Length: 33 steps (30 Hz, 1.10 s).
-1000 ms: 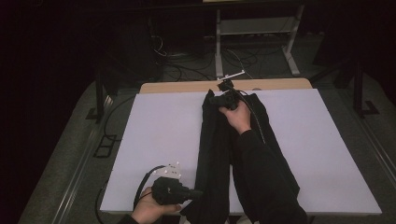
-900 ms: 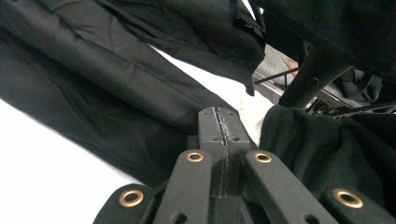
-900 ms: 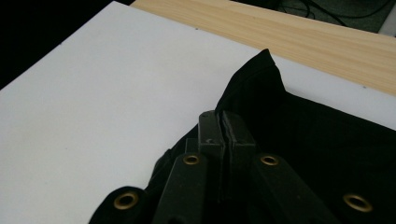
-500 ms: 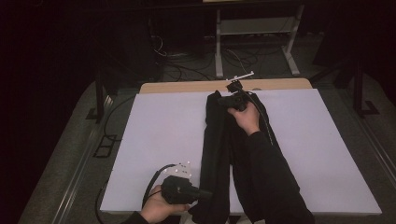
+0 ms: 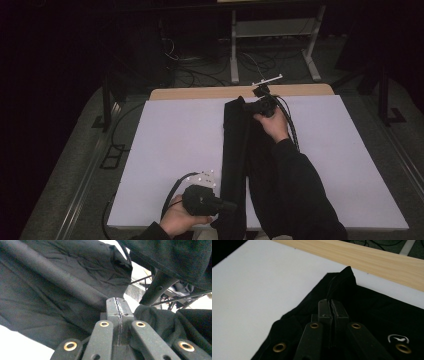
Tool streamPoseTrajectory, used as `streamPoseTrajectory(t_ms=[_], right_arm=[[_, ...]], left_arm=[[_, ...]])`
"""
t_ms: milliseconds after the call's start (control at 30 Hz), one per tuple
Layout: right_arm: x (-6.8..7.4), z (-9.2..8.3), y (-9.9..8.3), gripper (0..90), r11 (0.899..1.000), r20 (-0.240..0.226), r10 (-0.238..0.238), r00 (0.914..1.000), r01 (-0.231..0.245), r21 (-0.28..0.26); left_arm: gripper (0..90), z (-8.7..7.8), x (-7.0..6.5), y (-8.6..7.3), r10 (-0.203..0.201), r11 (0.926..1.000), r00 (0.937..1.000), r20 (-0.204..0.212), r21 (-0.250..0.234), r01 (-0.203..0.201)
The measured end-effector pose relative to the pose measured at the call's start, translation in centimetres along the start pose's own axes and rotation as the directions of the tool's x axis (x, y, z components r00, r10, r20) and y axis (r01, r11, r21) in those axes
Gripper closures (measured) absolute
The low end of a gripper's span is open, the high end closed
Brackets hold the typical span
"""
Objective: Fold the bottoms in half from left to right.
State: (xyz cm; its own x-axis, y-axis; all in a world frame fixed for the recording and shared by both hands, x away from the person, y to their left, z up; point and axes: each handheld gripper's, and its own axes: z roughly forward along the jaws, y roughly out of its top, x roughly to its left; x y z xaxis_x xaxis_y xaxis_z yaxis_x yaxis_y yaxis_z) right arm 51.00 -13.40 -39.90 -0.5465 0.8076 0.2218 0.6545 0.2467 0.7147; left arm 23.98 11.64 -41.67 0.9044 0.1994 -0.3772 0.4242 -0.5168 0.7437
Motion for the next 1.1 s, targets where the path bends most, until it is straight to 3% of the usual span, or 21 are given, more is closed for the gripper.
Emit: streamPoseTrajectory(t_ms=[367,467,667,1100], right_arm=[[-1.4,-1.1,0.0,86.3,1.0,-0.002,-0.012,0.9999,0.012,0.015],[-1.8,-1.9,0.3,86.3,0.999,0.004,-0.035,0.9994,0.035,0.021],[-2.9,-2.7,0.8,86.3,0.999,0.006,-0.031,0.9995,0.031,0.021],[-4.4,-2.7,1.0,86.3,0.995,0.016,-0.067,0.9977,0.065,0.078]], left_arm=[[89.0,1.8,-0.5,1.8,0.009,0.9999,0.9995,0.031,-0.011,-0.009],[89.0,2.4,-0.6,2.3,0.005,0.9999,0.9992,0.039,-0.015,-0.005],[89.0,3.4,-0.6,3.0,-0.01,0.9994,0.9987,0.051,-0.034,0.012],[89.0,6.6,-0.7,5.3,-0.012,0.9958,0.9967,0.08,-0.089,0.02]])
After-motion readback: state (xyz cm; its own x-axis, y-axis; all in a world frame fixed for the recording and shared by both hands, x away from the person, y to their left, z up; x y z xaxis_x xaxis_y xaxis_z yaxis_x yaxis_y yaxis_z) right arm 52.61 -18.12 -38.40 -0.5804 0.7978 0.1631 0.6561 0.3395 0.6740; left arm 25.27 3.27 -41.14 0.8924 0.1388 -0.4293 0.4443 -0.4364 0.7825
